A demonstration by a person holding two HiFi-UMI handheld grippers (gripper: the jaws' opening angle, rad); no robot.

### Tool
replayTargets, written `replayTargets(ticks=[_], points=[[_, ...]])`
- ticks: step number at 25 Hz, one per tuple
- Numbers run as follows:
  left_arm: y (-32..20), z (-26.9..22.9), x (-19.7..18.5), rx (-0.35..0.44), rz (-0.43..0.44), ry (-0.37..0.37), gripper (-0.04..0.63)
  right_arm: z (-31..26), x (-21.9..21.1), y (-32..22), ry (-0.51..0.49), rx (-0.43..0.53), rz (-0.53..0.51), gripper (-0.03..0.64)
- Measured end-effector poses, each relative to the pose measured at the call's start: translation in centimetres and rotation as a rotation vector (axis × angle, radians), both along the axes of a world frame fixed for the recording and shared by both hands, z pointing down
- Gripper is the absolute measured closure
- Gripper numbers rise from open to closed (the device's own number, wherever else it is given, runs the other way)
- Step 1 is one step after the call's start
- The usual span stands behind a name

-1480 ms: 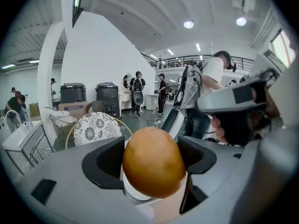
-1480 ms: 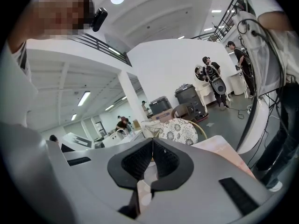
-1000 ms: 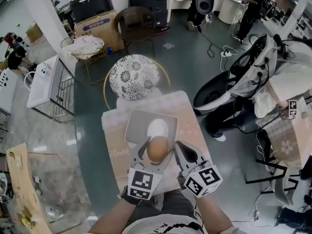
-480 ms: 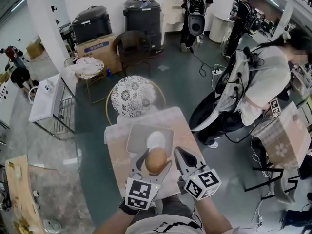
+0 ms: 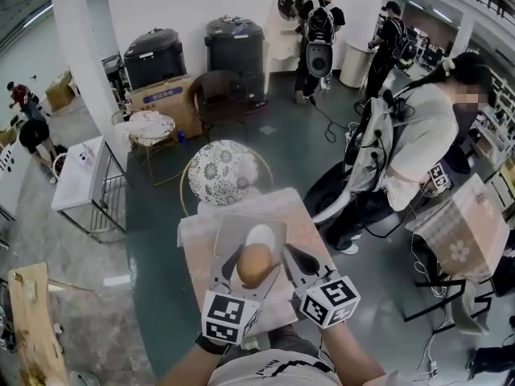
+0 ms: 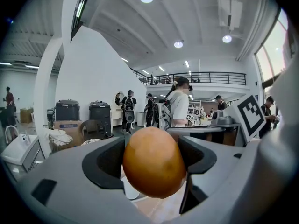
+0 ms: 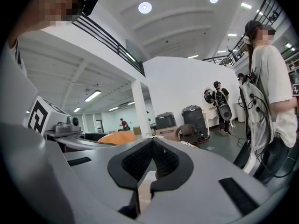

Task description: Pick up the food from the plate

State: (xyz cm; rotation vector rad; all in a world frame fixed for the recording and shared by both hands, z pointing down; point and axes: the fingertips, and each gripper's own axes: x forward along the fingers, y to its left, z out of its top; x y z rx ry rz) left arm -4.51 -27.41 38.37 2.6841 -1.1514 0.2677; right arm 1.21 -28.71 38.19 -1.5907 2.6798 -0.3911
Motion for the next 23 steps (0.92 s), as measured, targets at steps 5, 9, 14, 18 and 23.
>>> replayTargets(ticks=[5, 9, 14, 18, 23], points=[[0.3, -0.8, -0.4, 0.017, -0.007, 0.008, 0.244, -0.8, -0.4, 0.4, 0.009, 0.012, -0.004, 0.601], [0.8, -1.0, -0.9, 0.023, -0.012, 0.011, 0.244, -1.2, -1.0, 1.0, 0.014, 0.021, -0.010, 0.602], [1.3, -0.8, -1.5, 0.022, -0.021, 0.015, 0.244, -1.0, -1.3, 1.7, 0.022, 0.022, -0.006, 0.602], [1.3, -0.4, -1.5, 0.022, -0.024, 0.018, 0.244, -0.7, -1.3, 1.9, 0.024, 0.023, -0.006, 0.601], [1.0, -0.1, -1.4, 0.021, -0.022, 0.017, 0.244, -0.5, -1.4, 1.6, 0.027, 0.022, -0.004, 0.601]])
